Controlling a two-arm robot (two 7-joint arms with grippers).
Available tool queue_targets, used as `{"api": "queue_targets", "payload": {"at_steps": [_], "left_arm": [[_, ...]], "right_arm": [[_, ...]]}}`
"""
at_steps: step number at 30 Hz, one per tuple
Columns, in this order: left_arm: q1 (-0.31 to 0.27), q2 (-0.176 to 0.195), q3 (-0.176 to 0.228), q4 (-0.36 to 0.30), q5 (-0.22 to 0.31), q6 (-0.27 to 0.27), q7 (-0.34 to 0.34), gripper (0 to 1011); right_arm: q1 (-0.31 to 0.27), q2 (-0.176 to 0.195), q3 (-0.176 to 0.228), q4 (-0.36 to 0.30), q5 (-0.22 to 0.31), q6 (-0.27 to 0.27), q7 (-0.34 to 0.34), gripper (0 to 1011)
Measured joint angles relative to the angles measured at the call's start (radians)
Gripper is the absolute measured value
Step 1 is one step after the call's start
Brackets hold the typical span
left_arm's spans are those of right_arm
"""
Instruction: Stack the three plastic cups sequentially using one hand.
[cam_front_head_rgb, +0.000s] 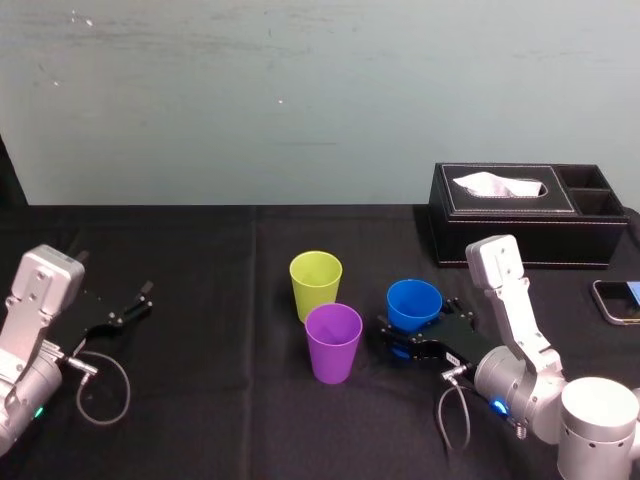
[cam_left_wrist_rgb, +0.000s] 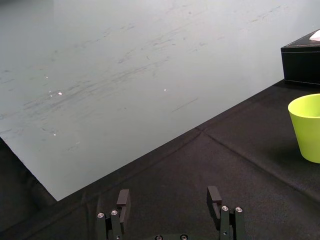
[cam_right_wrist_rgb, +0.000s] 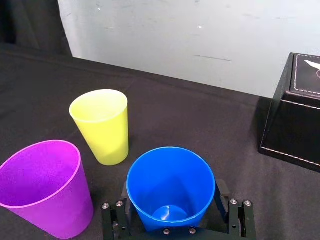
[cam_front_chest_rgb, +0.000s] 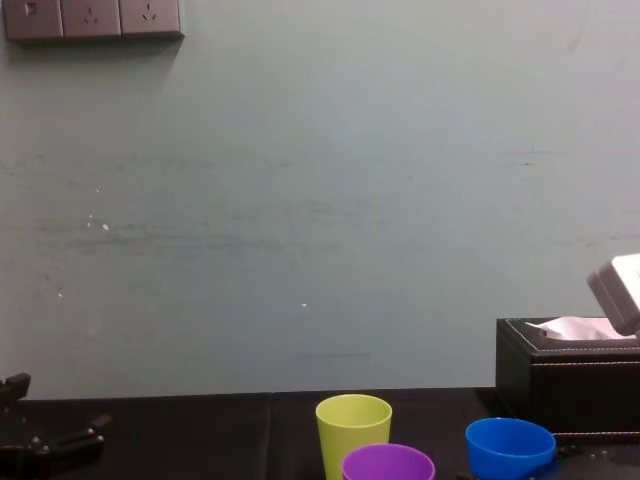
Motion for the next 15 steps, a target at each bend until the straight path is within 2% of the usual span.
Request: {"api": "queue_targets", "payload": {"at_steps": [11,15], "left_arm": [[0.0,0.0,0.0,0.0,0.0,0.0,0.0,1000],[0.0,0.0,0.0,0.0,0.0,0.0,0.0,1000]], "right_arm": [[-0.002,0.003,-0.002,-0.004,0.0,0.002,-0.003,1003],[-0.003,0.004,-0.003,-0.005,0.001,0.002,-0.003,929]]}}
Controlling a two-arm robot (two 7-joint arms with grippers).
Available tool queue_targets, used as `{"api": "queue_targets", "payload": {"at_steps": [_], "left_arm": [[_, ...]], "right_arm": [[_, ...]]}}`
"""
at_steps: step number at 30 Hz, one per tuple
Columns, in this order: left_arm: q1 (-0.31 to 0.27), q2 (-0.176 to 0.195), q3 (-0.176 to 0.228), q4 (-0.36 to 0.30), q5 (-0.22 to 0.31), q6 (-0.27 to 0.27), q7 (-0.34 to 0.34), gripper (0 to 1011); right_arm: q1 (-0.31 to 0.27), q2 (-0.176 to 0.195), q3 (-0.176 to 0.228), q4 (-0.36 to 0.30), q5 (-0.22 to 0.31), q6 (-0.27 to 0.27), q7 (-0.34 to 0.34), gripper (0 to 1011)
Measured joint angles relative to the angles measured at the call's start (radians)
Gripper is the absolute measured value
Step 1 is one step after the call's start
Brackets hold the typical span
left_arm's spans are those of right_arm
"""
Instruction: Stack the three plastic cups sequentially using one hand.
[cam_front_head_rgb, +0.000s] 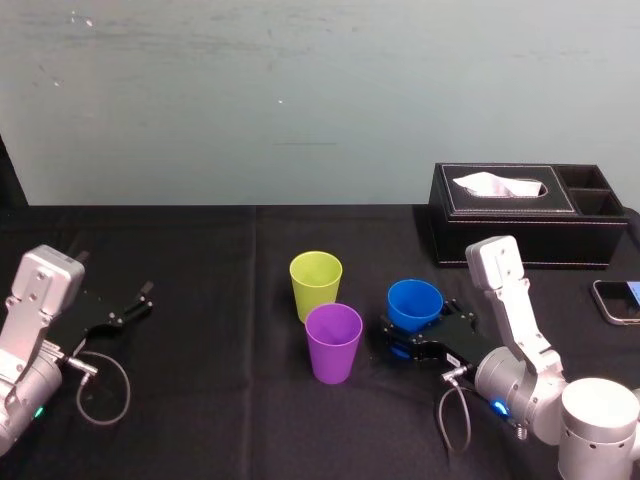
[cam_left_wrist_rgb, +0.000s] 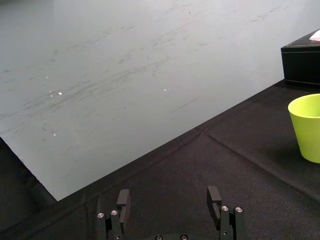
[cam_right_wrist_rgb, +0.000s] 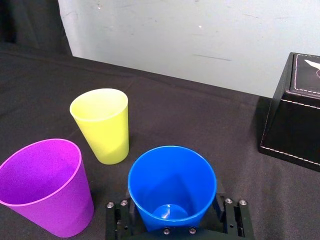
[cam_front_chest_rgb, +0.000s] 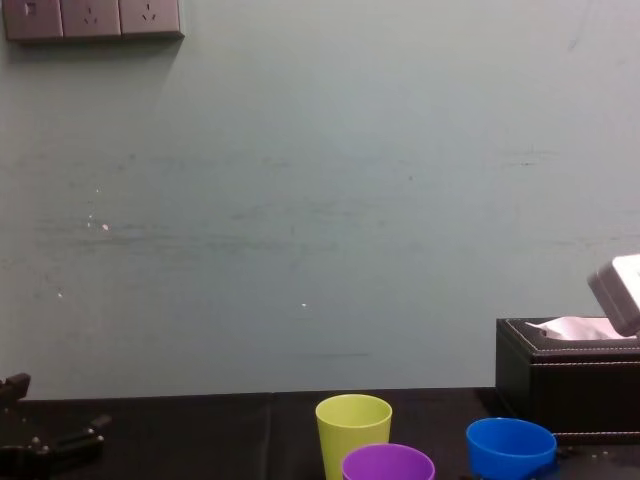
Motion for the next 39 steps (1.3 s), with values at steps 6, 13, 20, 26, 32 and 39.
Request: {"api": "queue_targets", "payload": {"at_steps": [6,13,20,26,32,39], "left_arm": [[0.0,0.0,0.0,0.0,0.0,0.0,0.0,1000],[0.0,0.0,0.0,0.0,0.0,0.0,0.0,1000],[0.0,0.0,0.0,0.0,0.0,0.0,0.0,1000],[0.0,0.0,0.0,0.0,0.0,0.0,0.0,1000],[0.0,0.0,0.0,0.0,0.0,0.0,0.0,1000],[0.0,0.0,0.0,0.0,0.0,0.0,0.0,1000]], "right_arm": [[-0.001,0.001,-0.001,-0.001,0.001,0.001,-0.001,769],[-0.001,0.001,-0.001,-0.002,0.001,0.001,-0.002,724],[-0.003,0.002,0.001,-0.007,0.0,0.001,-0.002,721],[0.01,0.004,0.013,-0.056,-0.022,0.019,0.009,721],[0.06,0.001,0.016,-0.078,-0.023,0.074,0.047,721],[0.18,-0.016,0.006,-0.041,0.003,0.151,0.109,721]]}}
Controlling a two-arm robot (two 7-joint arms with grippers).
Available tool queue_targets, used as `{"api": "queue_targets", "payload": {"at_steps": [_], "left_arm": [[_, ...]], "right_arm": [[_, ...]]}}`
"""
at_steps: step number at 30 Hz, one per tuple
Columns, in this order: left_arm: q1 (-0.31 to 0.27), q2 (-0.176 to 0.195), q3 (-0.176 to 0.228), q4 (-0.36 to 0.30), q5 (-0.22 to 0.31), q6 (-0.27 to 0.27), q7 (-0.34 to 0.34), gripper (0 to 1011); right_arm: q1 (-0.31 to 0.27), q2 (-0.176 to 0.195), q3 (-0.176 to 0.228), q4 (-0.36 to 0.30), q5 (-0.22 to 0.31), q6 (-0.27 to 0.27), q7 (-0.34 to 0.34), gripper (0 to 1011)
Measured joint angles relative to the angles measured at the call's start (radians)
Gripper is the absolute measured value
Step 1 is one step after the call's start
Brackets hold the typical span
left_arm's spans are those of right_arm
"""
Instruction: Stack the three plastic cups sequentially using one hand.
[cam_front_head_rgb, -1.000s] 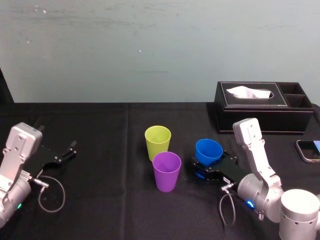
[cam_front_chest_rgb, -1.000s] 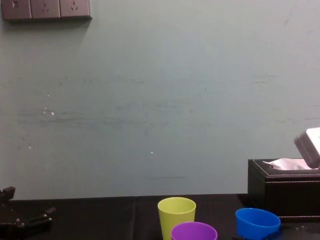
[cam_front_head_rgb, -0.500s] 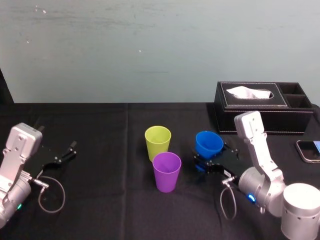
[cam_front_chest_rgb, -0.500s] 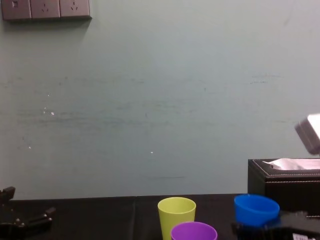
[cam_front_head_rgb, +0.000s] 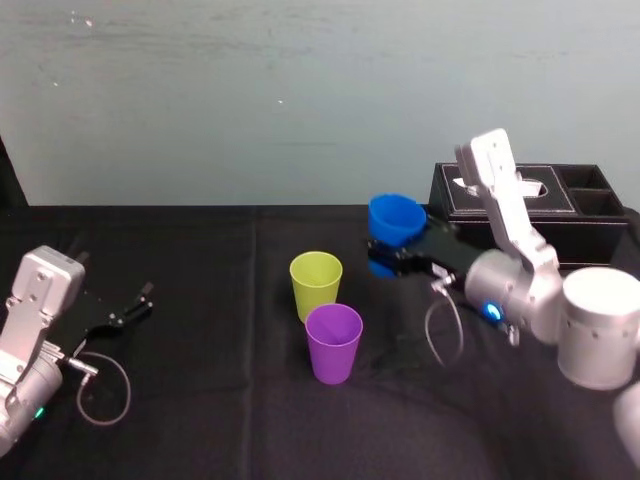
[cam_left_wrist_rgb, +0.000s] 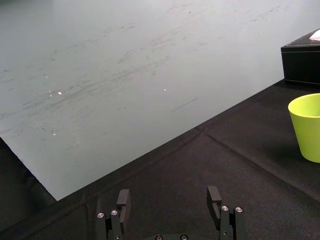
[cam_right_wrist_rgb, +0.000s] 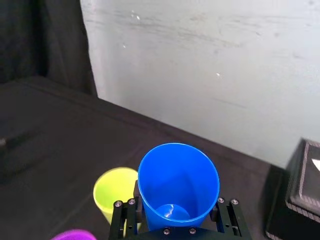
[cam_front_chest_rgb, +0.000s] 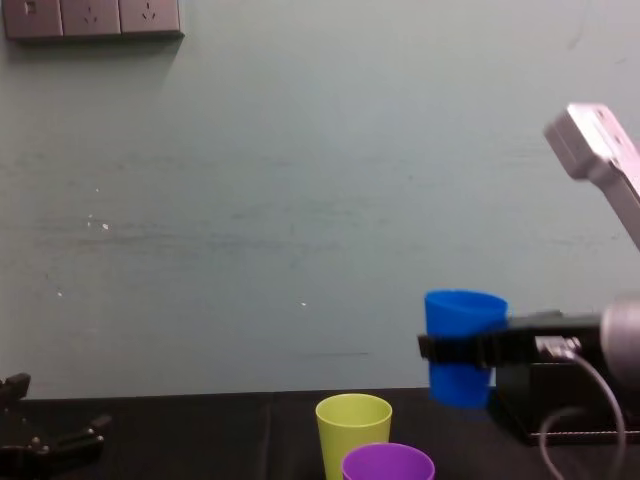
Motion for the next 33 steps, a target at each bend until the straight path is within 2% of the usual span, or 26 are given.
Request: {"api": "queue_targets", "payload": {"at_steps": [7,16,22,33], "left_arm": [[0.0,0.0,0.0,0.0,0.0,0.0,0.0,1000],[0.0,0.0,0.0,0.0,0.0,0.0,0.0,1000],[0.0,0.0,0.0,0.0,0.0,0.0,0.0,1000],[0.0,0.0,0.0,0.0,0.0,0.0,0.0,1000]], "right_arm": [[0.095,-0.029,-0.039,0.07,0.011,0.021,0.032,721],[0.173,-0.071,-0.096,0.158,0.019,0.014,0.061,721],[0.21,-0.092,-0.129,0.213,0.018,0.005,0.072,721],[0.221,-0.09,-0.159,0.238,0.011,0.003,0.082,721]]}}
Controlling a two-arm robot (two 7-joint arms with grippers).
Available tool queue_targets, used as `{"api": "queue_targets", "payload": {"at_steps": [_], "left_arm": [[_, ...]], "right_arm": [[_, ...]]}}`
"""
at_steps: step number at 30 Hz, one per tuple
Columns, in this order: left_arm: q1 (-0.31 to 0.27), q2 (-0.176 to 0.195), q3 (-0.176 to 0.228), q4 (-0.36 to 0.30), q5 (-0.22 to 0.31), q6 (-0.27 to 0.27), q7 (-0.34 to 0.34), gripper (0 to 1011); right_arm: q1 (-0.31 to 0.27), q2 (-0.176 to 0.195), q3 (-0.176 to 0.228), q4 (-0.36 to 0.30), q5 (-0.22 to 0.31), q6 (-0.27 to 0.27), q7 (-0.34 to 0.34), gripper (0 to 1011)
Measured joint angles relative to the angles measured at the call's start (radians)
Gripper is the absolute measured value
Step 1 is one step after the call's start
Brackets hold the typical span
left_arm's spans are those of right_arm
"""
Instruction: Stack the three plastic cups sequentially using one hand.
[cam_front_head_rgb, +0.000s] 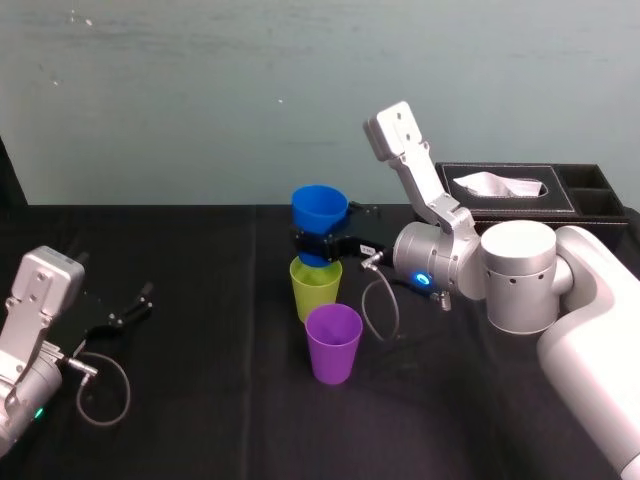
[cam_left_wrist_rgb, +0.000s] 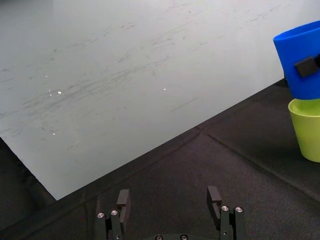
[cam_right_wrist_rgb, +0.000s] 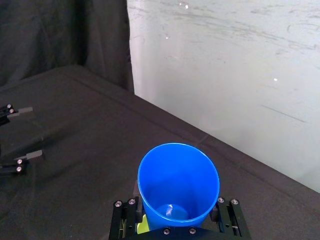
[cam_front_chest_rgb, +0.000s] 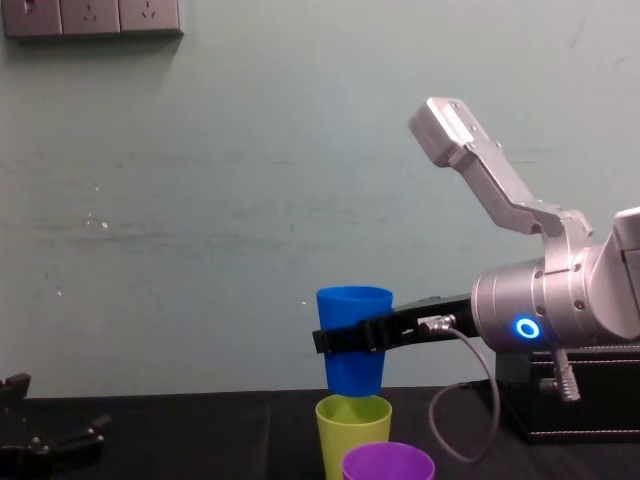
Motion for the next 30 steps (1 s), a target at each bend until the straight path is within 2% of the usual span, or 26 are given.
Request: {"api": "queue_targets", "payload": {"at_steps": [30], "left_arm": [[0.0,0.0,0.0,0.0,0.0,0.0,0.0,1000]], "right_arm": [[0.011,-0.011,-0.027,0.064,-0.019,-0.036,0.011,721]]}}
